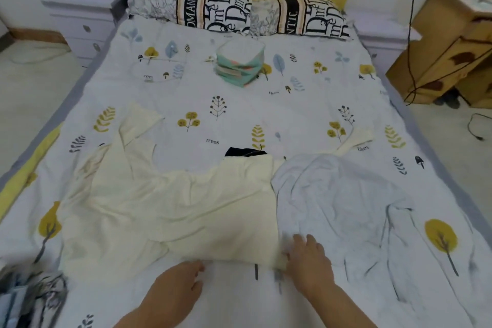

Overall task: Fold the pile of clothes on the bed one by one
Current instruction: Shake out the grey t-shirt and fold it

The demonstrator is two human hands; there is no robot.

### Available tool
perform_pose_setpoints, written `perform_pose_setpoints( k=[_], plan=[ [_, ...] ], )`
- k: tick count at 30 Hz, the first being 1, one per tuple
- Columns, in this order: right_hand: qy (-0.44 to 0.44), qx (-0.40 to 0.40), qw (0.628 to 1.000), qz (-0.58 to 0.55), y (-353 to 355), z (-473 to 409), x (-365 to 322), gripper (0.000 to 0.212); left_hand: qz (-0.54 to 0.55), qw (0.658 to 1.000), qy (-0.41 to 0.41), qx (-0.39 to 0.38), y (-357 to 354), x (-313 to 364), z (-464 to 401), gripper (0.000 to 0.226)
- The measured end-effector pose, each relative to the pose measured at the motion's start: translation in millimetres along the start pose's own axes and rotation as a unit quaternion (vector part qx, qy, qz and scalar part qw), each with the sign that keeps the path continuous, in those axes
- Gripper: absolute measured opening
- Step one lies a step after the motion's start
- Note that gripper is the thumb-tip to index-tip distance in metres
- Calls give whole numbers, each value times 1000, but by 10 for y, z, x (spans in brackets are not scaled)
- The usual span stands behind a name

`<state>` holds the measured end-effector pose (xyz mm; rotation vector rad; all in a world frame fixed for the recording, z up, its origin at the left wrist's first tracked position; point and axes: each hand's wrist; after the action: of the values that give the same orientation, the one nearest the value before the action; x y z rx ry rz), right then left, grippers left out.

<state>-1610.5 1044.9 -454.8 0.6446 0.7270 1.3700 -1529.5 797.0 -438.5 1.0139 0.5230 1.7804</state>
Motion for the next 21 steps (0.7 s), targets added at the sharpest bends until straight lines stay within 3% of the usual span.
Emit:
perform_pose_setpoints(
  k=[5, 7, 9, 12, 16, 21],
  plan=[
    [-54, -27, 998, -3, -218, -530, 281, 84, 15, 999, -36, -30, -202, 138, -519, 33],
    [-57, -72, 996, -22, -289, -644, 392, 90, 9, 998, -46, -38, -259, 144, -632, 32],
    [-41, -78, 995, -52, -314, -679, 444, 79, 8, 998, -43, -44, -279, 123, -703, 33],
    [-10, 14, 990, -137, -321, -606, 444, 47, -1, 998, -38, -54, -246, 107, -709, 35],
    [57, 14, 980, -192, -81, -330, 287, 45, 7, 998, -46, -39, -87, 198, -620, 36],
    [131, 17, 954, -268, 499, 217, 2, 15, 19, 996, -82, -29, 243, 520, -405, 48]
  ],
)
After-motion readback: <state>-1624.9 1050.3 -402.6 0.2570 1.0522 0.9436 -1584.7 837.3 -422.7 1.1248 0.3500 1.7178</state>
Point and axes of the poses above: each hand's wrist, its own z-axis away from the middle knuckle, its own y-axis out of the back of the hand, x = y × z, and after that the axes turned 9 degrees about -x, right-handed
